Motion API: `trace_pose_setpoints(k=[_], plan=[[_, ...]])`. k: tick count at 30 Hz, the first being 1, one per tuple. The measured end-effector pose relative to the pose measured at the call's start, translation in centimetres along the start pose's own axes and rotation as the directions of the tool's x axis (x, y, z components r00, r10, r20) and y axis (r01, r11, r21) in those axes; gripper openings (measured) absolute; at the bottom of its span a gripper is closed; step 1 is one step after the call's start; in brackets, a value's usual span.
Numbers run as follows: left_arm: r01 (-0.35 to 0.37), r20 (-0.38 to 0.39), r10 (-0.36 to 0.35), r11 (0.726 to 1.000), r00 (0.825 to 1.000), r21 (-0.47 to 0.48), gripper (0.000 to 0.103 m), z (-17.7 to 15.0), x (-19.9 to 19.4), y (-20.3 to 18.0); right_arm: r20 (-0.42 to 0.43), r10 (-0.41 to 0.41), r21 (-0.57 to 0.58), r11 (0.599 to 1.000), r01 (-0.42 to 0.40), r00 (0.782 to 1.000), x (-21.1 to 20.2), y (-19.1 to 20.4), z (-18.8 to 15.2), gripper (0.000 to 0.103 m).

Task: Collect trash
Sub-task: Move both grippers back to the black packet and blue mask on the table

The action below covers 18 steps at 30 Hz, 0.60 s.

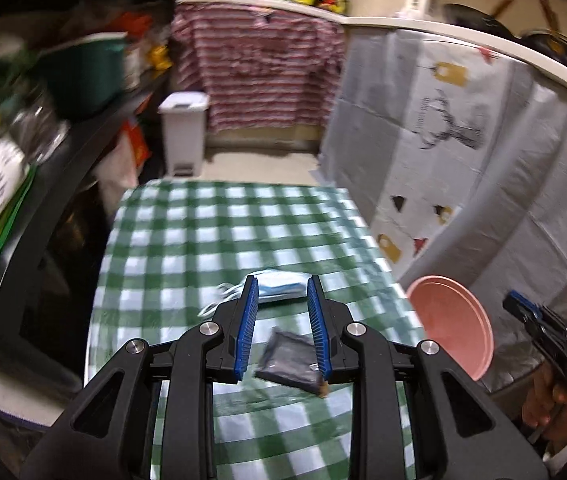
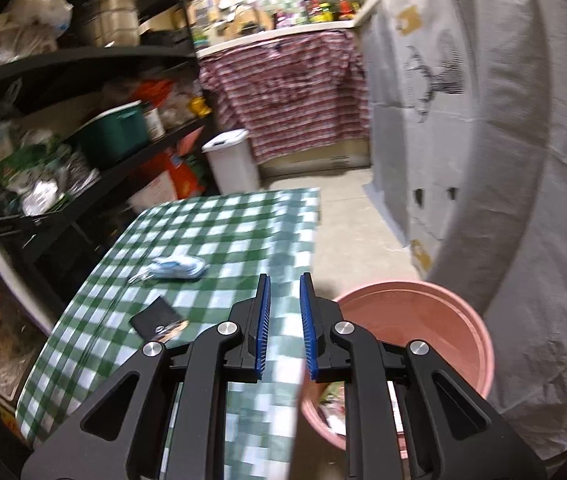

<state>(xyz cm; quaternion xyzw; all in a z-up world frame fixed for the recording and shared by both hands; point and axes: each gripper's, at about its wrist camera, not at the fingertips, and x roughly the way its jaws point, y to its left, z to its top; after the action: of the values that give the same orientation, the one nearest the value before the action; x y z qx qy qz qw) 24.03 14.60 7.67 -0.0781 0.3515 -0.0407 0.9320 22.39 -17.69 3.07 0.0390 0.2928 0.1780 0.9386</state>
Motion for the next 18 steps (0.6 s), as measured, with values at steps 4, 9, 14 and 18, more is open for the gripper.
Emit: trace_pose_setpoints(k=[4,9,14,18], plan=[[-0.011,0.011,0.011,1.0,1.0,-0.013,0.025,0.1,0.1,1.6,-0.057,0.058,-0.064,0.996,-0.062,0.997,2.5,2.8,-0.7,0.017],[-0.004,0.015,0.004,0.999,1.0,-0.034,0.025,0.2,0.2,2.8,-0.123,0.117,-0.116,0.984,-0.132,0.986,5.4,5.7,-1.4,0.017],[-0.015,0.023,0.015,1.0,1.0,-0.028,0.025,0.3,0.4,3.7,-0.201,0.173,-0.152,0.967,-0.205,0.964,8.6,8.3,-2.2,0.018],[-0.021,0.025,0.022,0.999,0.999,-0.048,0.025,0.4,0.5,4.6,-0.247,0.182,-0.177,0.957,-0.229,0.952,11.6,9.9,-2.6,0.02]])
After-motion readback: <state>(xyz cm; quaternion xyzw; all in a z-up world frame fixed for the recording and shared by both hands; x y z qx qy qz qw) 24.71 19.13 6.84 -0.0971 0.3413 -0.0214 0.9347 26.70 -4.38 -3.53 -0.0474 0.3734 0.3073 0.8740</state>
